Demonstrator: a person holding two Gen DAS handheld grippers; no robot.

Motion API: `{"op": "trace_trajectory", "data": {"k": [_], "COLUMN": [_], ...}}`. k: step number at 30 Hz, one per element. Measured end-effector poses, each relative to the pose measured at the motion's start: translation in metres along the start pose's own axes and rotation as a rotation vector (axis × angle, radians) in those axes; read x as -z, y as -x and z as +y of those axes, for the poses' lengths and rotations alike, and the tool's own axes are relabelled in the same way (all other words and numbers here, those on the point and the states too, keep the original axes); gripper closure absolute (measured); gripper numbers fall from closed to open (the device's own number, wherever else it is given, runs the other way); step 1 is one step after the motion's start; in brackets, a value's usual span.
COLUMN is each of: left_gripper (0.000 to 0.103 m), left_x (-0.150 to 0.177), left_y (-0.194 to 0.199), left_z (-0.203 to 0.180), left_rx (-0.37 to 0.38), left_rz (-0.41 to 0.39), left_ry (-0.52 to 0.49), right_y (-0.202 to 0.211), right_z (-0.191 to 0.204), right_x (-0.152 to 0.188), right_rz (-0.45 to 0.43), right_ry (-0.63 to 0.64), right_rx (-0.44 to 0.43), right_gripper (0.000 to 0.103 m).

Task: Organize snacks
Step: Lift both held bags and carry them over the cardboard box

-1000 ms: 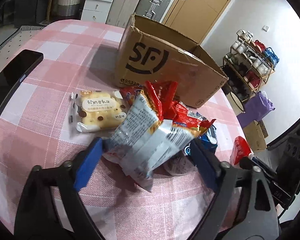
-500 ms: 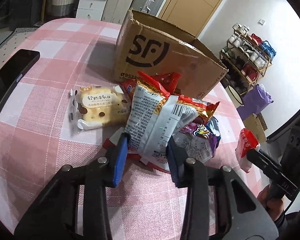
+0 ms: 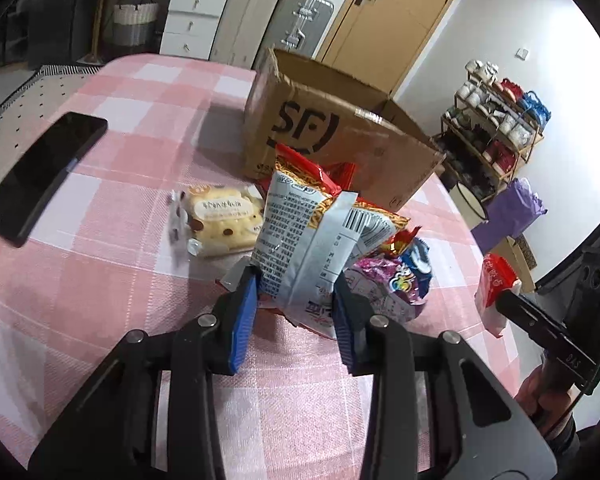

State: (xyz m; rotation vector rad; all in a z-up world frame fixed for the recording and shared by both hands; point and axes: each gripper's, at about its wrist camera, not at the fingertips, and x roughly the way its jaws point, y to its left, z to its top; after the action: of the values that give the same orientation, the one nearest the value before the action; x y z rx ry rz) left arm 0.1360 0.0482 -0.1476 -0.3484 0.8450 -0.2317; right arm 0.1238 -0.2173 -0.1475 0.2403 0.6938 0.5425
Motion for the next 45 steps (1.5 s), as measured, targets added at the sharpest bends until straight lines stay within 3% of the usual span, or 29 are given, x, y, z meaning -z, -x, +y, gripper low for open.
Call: {"op": "trace_trajectory", "data": {"k": [11,15,24,31,42,45], "left_gripper": [0.071,0.071,0.071,0.071,0.070,0.070], "left_x": [-0.011,-0.023,-0.055,-0.091,-0.172,-0.193], "left_y": [0.060,0.080,0.130,0.165,0.149,0.129], "left_z": [-0.025,-0.037,-0.075,-0.105,-0.141,-0.148], "left_rx": [-0.002,0.012,0.060,0.085,0.059,0.010], "left_rz": [-0.097,-0.131,-0.196,-0.236,-0.223,-0.219], "left_ry": [-0.075,-0.097,-0.162,-0.197,-0.247,-0.280], "right_y": [0.013,0.021,0.048,0.059,0.051,0.035], "right_z": [0.029,0.039,0.055,0.069,0.078,0.070], "right_x": [-0.023,-0.041,-0.096,-0.151,-0.222,-0.235], "right_rz": [-0.038,-0.072,-0.148,-0.188,-0.187,-0.167], "right_ry": [0.066,0.066,0.046,0.078,0.120,0.114], "right_rx": [-0.010,-0.058,-0.151,-0.155,-0.106,-0.083], "right_gripper": [0.058,0.058,0.058,0.058,0.058,0.058]}}
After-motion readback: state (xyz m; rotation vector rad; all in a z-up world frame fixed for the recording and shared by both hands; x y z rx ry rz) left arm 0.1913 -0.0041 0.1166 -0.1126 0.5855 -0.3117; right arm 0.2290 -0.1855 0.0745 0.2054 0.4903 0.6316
